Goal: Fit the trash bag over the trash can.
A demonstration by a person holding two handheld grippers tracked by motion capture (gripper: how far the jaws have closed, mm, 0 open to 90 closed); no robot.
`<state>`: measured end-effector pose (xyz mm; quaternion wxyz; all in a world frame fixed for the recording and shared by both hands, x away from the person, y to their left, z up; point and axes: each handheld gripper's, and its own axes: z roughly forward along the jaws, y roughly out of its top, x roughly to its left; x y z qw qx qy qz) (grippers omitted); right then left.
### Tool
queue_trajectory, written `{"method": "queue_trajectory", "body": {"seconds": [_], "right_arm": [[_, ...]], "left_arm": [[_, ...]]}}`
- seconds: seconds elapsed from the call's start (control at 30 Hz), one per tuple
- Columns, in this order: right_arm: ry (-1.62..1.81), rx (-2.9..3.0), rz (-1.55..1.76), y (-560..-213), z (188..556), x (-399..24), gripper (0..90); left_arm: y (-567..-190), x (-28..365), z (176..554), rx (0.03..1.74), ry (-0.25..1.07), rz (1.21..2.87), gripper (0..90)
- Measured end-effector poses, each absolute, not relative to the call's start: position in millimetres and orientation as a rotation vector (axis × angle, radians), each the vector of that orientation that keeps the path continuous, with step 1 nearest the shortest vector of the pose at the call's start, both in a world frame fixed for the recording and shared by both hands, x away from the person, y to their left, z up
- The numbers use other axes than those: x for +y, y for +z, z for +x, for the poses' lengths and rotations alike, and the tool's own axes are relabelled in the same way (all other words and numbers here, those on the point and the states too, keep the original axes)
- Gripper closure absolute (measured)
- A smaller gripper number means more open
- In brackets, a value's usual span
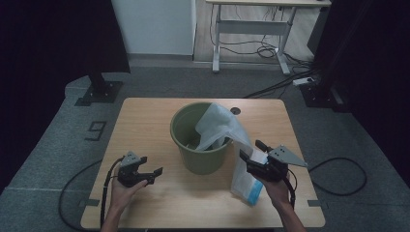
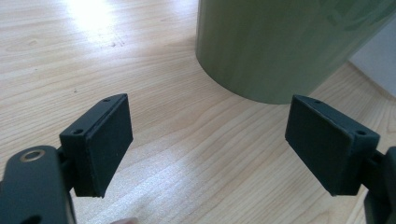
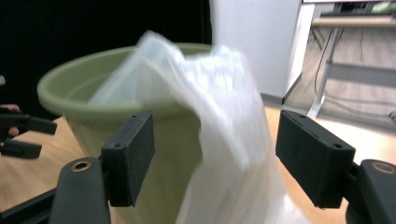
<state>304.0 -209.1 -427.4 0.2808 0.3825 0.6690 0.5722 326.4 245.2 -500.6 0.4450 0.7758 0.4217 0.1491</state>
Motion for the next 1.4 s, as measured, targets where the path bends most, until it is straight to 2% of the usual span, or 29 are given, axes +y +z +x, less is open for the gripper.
{"method": "queue_trajectory", "body": {"seconds": [0.33,0.47,0.6,0.7,0.97,1.1,1.17,1.4], "right_arm": [[1.496,1.822,1.088,-457.9,302.4,-205.3,24.9],[1.478,1.850,1.110,-468.3,302.9,-203.0,24.8],[1.453,1.883,1.126,-479.1,303.9,-199.3,28.9],[1.445,1.897,1.128,-484.9,306.0,-197.6,37.4],[1.461,1.911,1.138,-490.9,310.0,-201.1,71.3],[1.455,1.902,1.116,-489.8,309.7,-203.5,84.5],[1.452,1.893,1.109,-487.5,310.1,-205.8,88.0],[1.477,1.861,1.076,-471.6,311.8,-214.7,88.6]], "left_arm": [[-498.6,245.5,324.0,1.052,0.360,1.907,14.9],[-494.4,243.8,319.7,1.040,0.397,1.885,17.2],[-488.9,240.0,316.7,1.025,0.406,1.880,17.0],[-486.4,238.1,315.5,1.022,0.407,1.881,16.7],[-482.6,234.2,314.8,1.015,0.404,1.884,16.3],[-480.7,233.3,314.2,1.016,0.408,1.885,16.3],[-479.0,233.2,313.5,1.017,0.411,1.884,16.4],[-469.6,231.6,312.3,1.016,0.430,1.885,16.7]]}}
